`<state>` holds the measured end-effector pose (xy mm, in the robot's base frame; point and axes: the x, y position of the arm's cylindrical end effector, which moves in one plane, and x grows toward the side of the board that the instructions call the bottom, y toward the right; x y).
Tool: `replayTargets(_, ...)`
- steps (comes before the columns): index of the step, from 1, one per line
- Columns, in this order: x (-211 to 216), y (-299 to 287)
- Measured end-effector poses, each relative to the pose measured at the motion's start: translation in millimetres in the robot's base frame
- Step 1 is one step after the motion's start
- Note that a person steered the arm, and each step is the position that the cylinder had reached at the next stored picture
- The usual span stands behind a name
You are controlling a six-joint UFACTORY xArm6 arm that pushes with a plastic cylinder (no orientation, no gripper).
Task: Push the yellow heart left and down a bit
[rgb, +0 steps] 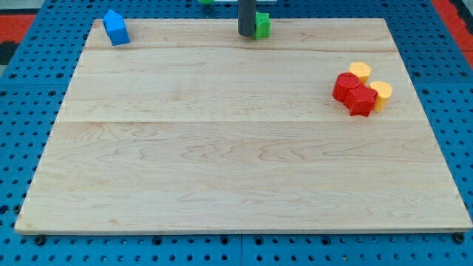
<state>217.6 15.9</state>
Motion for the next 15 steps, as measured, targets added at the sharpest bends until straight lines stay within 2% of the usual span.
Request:
replayTargets(1, 25, 27)
replayTargets(3, 92, 181)
replayTargets(5, 184, 299)
replayTargets(6, 219, 330)
replayTargets(7, 227, 321)
replayTargets(8, 208, 264)
replayTargets(10, 153, 165)
replayTargets(11, 125, 138)
replayTargets(12, 111, 126)
replayTargets(15, 154, 147)
